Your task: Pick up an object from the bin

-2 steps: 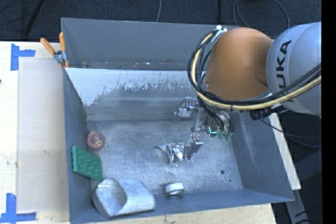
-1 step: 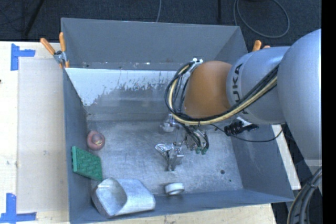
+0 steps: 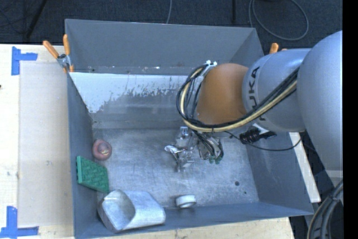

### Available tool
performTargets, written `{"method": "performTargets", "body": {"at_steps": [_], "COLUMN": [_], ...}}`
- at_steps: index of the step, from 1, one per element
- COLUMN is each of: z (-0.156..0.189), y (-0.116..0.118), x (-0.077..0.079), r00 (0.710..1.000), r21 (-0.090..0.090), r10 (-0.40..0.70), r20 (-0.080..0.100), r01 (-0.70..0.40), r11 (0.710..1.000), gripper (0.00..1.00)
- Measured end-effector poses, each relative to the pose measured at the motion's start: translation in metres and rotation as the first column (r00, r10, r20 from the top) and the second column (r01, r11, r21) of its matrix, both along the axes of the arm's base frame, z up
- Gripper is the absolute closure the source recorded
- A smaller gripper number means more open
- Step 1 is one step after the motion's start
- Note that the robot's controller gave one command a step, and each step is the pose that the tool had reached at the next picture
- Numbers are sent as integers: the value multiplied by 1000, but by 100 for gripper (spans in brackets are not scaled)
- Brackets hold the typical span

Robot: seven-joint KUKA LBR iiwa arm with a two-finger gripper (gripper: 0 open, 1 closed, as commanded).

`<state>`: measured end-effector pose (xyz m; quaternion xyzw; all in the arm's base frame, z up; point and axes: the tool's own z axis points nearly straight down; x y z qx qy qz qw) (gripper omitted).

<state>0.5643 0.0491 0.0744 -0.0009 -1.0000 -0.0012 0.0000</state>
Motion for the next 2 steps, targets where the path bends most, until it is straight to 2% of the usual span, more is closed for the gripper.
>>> {"method": "performTargets", "body": {"at_steps": [1,2], "z": [118,166], "y": [-8,-42], "x": [24,1], "r00": [999,947], "r21": [-1,-4], "r10": [-38,321], "r20": [10,4], "r01": [38,-321], "r11": [999,947], "gripper": [100,100]}}
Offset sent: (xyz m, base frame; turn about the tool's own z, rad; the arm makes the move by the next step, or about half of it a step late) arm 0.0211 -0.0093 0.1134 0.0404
